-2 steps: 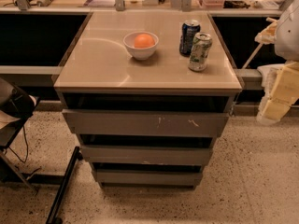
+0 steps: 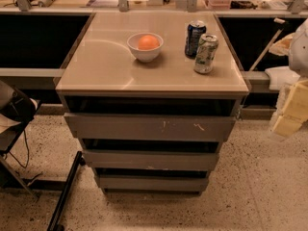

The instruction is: Open middle drawer

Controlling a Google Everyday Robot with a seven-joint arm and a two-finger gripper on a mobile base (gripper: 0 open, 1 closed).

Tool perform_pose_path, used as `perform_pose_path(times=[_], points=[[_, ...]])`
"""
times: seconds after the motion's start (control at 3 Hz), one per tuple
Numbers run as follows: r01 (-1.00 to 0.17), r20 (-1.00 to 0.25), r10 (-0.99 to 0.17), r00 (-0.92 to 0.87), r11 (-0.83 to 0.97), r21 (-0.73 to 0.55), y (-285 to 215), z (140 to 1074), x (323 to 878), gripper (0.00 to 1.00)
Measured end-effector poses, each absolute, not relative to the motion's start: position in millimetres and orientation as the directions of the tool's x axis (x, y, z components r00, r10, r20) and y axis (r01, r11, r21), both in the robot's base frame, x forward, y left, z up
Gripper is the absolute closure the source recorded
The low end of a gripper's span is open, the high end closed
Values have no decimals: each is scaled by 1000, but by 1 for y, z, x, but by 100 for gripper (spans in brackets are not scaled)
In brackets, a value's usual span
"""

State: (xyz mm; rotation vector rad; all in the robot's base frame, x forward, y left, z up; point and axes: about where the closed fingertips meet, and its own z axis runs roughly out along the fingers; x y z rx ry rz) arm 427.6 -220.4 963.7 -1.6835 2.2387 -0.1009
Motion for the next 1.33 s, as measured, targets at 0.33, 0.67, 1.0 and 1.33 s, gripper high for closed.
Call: perform_pose_path(times=[0.33,0.67,1.0,1.33], points=[[-890,-278,-916,-290,365,-273,-226,940,397,0],[-853,-328,-872,-363,452,-259,-243,882,373,0],[-830,-379,-816,-437,528,-179,-254,799,352,0],[-833,-433,-774,-461,546,-88,-241,737,354,0]])
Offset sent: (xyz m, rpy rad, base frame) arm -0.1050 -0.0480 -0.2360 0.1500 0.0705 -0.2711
